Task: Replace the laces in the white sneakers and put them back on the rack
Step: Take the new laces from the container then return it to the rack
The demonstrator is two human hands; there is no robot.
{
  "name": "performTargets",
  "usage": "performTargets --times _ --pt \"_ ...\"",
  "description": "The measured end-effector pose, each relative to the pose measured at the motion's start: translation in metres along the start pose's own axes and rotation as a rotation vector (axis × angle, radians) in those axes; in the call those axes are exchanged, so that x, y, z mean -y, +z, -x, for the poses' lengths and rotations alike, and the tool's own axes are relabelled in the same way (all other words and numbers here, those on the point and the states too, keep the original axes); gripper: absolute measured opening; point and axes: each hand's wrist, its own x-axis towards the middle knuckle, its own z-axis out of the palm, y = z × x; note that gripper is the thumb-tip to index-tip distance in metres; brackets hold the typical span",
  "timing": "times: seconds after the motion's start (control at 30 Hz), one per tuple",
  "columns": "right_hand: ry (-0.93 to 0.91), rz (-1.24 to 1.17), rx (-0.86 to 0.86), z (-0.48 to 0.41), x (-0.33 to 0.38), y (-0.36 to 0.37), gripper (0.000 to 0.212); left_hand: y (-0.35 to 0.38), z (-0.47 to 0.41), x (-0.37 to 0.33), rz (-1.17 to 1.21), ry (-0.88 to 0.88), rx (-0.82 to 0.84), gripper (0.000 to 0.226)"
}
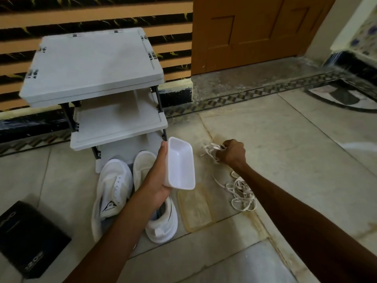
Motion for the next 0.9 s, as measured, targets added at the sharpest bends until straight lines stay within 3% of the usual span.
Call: performTargets --times 0.17,0.33,0.47,0.53,0.6,0.73,0.8,0.9 --pt "-0.06 0.068 0.16 -0.007 -0.008 -0.003 0.049 -0.001 -0.004 0.006 0.002 0.033 0.037 0.047" --pt "-0.156 0.139 -0.032 0.032 -0.03 -0.042 0.044 0.006 -0.002 0.011 0.0 0.003 0.075 0.055" --pt "-0.082 0.588 0.386 0.077 -0.059 -0.047 0.093 0.02 0.008 0.019 -0.027 -0.035 0.107 0.057" --pt "-0.096 0.653 0.502 0.09 -0.067 -0.038 0.101 0.025 0.011 0.019 -0.049 -0.039 0.118 0.055" --pt "-0.183 0.704 0.467 0.098 -0.072 -0.029 0.086 0.029 0.014 0.02 -0.065 -0.04 0.139 0.052" --pt "-0.41 0.777 0.271 0.111 -0.076 -0.019 0.025 0.025 0.021 0.02 -0.072 -0.041 0.155 0.052" --pt "-0.466 0.778 0.247 0.119 -0.076 -0.021 0.022 0.02 0.024 0.018 -0.06 -0.038 0.152 0.055" --pt "-0.374 0.672 0.268 0.117 -0.073 -0.029 0.022 0.016 0.028 0.015 -0.053 -0.014 0.187 0.056"
